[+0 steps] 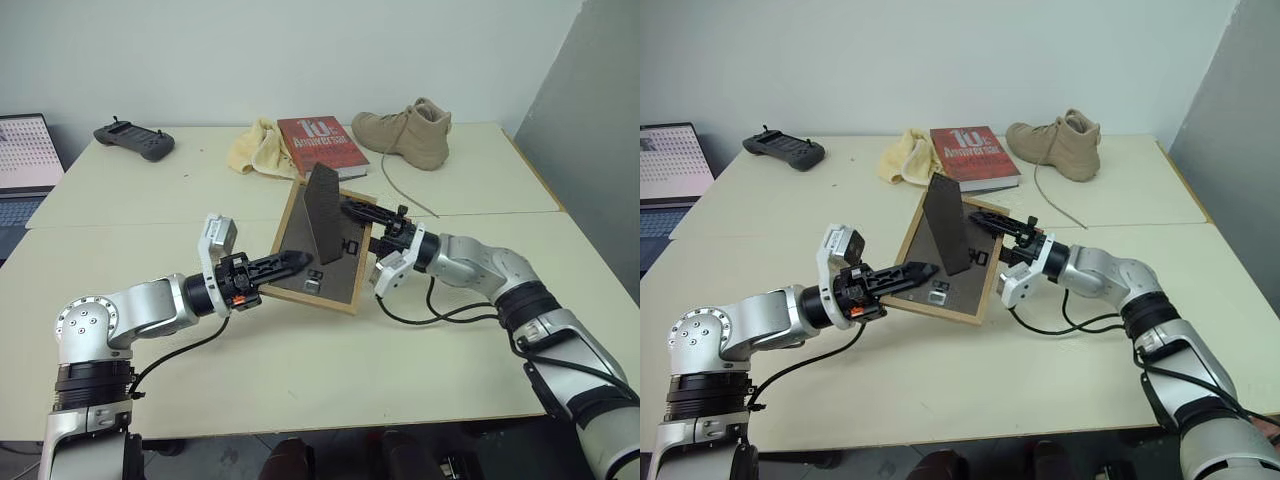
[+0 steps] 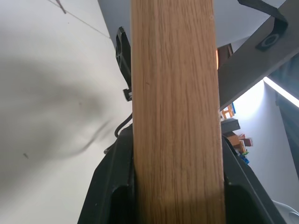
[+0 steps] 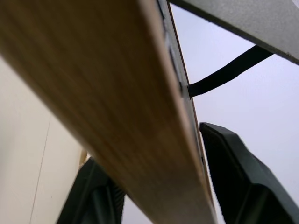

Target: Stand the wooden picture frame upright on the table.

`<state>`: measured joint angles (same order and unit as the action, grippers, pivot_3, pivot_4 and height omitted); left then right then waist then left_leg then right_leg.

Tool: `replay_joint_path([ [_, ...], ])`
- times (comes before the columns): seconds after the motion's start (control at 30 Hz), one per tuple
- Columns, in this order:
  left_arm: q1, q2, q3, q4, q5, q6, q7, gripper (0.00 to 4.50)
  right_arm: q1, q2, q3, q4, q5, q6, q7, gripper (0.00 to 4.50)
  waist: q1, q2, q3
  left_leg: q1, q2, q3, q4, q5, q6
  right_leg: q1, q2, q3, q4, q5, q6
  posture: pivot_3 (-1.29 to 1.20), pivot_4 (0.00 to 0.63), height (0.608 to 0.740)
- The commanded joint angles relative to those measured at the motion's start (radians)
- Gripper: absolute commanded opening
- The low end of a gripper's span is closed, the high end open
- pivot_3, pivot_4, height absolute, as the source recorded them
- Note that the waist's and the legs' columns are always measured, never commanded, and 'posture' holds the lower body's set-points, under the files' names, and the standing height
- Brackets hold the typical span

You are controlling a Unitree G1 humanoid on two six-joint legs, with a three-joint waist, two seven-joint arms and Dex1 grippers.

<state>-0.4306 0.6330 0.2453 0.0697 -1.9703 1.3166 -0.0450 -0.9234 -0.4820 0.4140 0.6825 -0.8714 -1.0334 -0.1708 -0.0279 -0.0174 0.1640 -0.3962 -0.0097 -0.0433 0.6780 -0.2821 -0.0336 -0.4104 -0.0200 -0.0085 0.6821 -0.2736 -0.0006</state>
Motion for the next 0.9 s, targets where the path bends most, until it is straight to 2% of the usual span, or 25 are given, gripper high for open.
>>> replay_joint_path([
  [0.03, 0.012, 0.020, -0.016, -0.059, -0.002, -0.043, 0.014, 1.64, -0.042, -0.004, -0.014, -0.011, 0.024, -0.037, -0.056, 1.67, 0.000, 0.000, 0.000, 0.000, 0.000, 0.000, 0.000, 0.000, 0.000, 0.000, 0.000, 0.000, 0.000, 0.000, 0.000, 0.00, 0.150, 0.740],
  [0.07, 0.015, 0.026, -0.018, -0.072, -0.002, -0.046, 0.005, 1.98, -0.045, -0.007, -0.014, -0.007, 0.024, -0.041, -0.060, 1.64, 0.000, 0.000, 0.000, 0.000, 0.000, 0.000, 0.000, 0.000, 0.000, 0.000, 0.000, 0.000, 0.000, 0.000, 0.000, 0.00, 0.150, 0.740],
  [0.1, 0.018, 0.030, -0.019, -0.083, -0.002, -0.051, -0.001, 2.07, -0.047, -0.010, -0.015, -0.003, 0.022, -0.045, -0.063, 1.61, 0.000, 0.000, 0.000, 0.000, 0.000, 0.000, 0.000, 0.000, 0.000, 0.000, 0.000, 0.000, 0.000, 0.000, 0.000, 0.00, 0.150, 0.740],
  [0.17, 0.025, 0.037, -0.007, -0.088, -0.002, -0.074, -0.002, 2.56, -0.051, -0.019, -0.018, 0.007, 0.027, -0.060, -0.063, 1.38, 0.000, 0.000, 0.000, 0.000, 0.000, 0.000, 0.000, 0.000, 0.000, 0.000, 0.000, 0.000, 0.000, 0.000, 0.000, 0.00, 0.150, 0.740],
  [0.27, 0.015, 0.088, 0.037, -0.058, 0.003, -0.115, -0.005, 3.16, -0.058, -0.049, -0.025, 0.038, 0.057, -0.098, -0.043, 1.34, -0.001, 0.000, 0.000, 0.000, 0.000, 0.000, 0.000, 0.000, 0.000, 0.000, 0.000, 0.000, 0.000, 0.000, 0.000, 0.00, 0.150, 0.740],
  [0.37, 0.007, 0.154, 0.101, -0.027, 0.061, -0.157, -0.029, 3.81, -0.064, -0.068, -0.024, 0.121, 0.152, -0.143, 0.039, 1.34, -0.002, 0.000, 0.000, 0.000, 0.000, 0.000, 0.000, 0.000, 0.000, 0.000, 0.000, 0.000, 0.000, 0.000, 0.000, 0.00, 0.150, 0.740],
  [0.43, 0.038, 0.201, 0.132, -0.079, 0.149, -0.173, -0.067, 4.22, -0.059, -0.041, -0.029, 0.202, 0.357, -0.121, 0.233, 1.33, -0.002, 0.000, 0.000, 0.000, 0.000, 0.000, 0.000, 0.000, 0.000, 0.000, 0.001, 0.000, -0.001, 0.000, 0.000, 0.00, 0.150, 0.740],
  [0.5, 0.108, 0.241, 0.137, -0.222, 0.312, -0.207, -0.117, 4.49, -0.035, 0.043, -0.092, 0.207, 0.692, 0.105, 0.598, 1.33, -0.006, -0.001, 0.001, 0.000, 0.001, 0.001, 0.000, 0.000, 0.000, 0.002, 0.001, 0.000, -0.002, 0.000, 0.000, 0.00, 0.150, 0.740],
  [0.57, 0.168, 0.258, 0.119, -0.338, 0.449, -0.254, -0.160, 4.50, -0.030, 0.106, -0.156, 0.179, 0.907, 0.321, 0.836, 1.33, -0.008, -0.002, 0.001, 0.003, 0.001, 0.001, -0.001, 0.000, 0.001, 0.005, 0.000, 0.000, -0.002, 0.000, 0.000, 0.00, 0.150, 0.740],
  [0.63, 0.241, 0.270, 0.042, -0.471, 0.684, -0.369, -0.174, 4.50, -0.062, 0.166, -0.221, 0.171, 1.044, 0.581, 0.998, 1.33, -0.012, 0.000, 0.002, 0.004, 0.002, 0.001, -0.001, 0.000, 0.001, 0.005, 0.001, 0.000, -0.002, 0.000, 0.000, 0.00, 0.150, 0.740],
  [0.7, 0.286, 0.247, -0.023, -0.585, 0.876, -0.485, -0.194, 4.50, -0.103, 0.216, -0.275, 0.174, 1.146, 0.827, 1.119, 1.33, -0.004, 0.000, 0.002, 0.004, 0.002, 0.000, -0.002, 0.000, 0.001, 0.005, 0.000, -0.001, -0.002, 0.000, -0.001, 0.00, 0.150, 0.740],
  [0.8, 0.318, 0.180, -0.071, -0.657, 1.026, -0.605, -0.213, 4.50, -0.154, 0.256, -0.318, 0.197, 1.214, 1.070, 1.229, 1.33, 0.002, 0.001, 0.003, 0.003, 0.002, 0.000, -0.003, -0.001, 0.001, 0.003, 0.000, -0.001, -0.002, 0.000, -0.001, 0.00, 0.150, 0.740],
  [0.9, 0.360, 0.122, -0.107, -0.706, 1.154, -0.696, -0.224, 4.50, -0.205, 0.299, -0.336, 0.300, 1.228, 1.233, 1.327, 1.33, 0.004, 0.002, 0.003, 0.003, 0.002, 0.000, -0.003, -0.003, 0.005, 0.003, 0.000, -0.001, -0.002, 0.000, -0.001, 0.00, 0.150, 0.740],
])
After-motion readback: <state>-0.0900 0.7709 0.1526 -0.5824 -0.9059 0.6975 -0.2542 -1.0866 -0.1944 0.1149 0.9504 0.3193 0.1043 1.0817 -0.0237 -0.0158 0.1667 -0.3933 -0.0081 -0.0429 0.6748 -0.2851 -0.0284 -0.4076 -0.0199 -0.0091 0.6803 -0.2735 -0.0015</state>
